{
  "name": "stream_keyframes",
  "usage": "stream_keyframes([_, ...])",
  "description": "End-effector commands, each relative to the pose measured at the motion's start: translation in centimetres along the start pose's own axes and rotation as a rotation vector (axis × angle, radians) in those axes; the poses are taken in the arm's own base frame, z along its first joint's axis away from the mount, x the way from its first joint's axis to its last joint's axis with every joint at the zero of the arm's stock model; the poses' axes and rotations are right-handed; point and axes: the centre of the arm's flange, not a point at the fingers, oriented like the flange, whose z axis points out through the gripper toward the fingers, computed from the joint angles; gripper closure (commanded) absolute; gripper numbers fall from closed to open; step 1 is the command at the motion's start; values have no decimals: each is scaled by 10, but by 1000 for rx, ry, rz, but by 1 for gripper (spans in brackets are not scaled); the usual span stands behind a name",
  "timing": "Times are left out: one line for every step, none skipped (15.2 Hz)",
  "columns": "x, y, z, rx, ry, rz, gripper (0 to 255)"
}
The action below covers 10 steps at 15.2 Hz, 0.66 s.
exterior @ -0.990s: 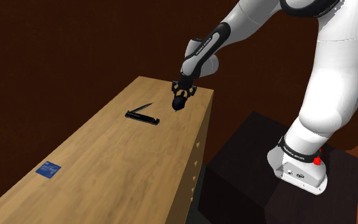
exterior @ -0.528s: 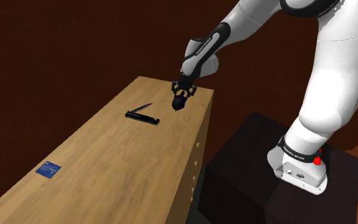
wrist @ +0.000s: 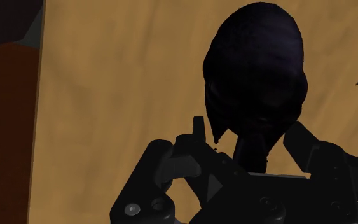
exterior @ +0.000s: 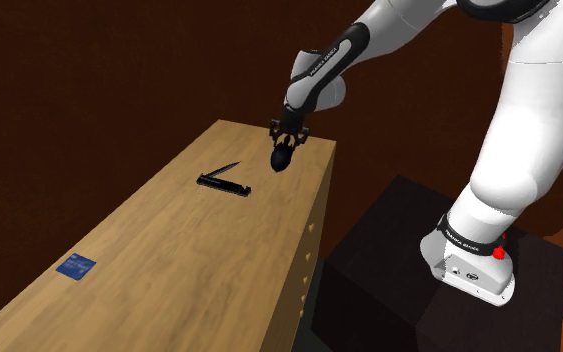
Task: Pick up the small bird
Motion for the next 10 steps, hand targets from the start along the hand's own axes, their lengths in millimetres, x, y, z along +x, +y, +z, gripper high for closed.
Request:
stream_keyframes([1,-2,-10,0,0,0,255])
stream_keyframes([1,-4,-15,0,0,0,255])
stream_keyframes([1,-5,-20,0,0,0,255])
stream_keyframes([1,-6,-25,0,0,0,255])
stream_keyframes([1,-8,-30,0,0,0,255])
stream_keyframes([1,-9,-36,0,0,0,255])
stream_keyframes([1,-10,-41,0,0,0,255])
stream_keyframes([2,-11,-46,0,0,0,255])
stream_keyframes([2,-11,-47,0,0,0,255])
stream_keyframes([2,-12,-47,0,0,0,255])
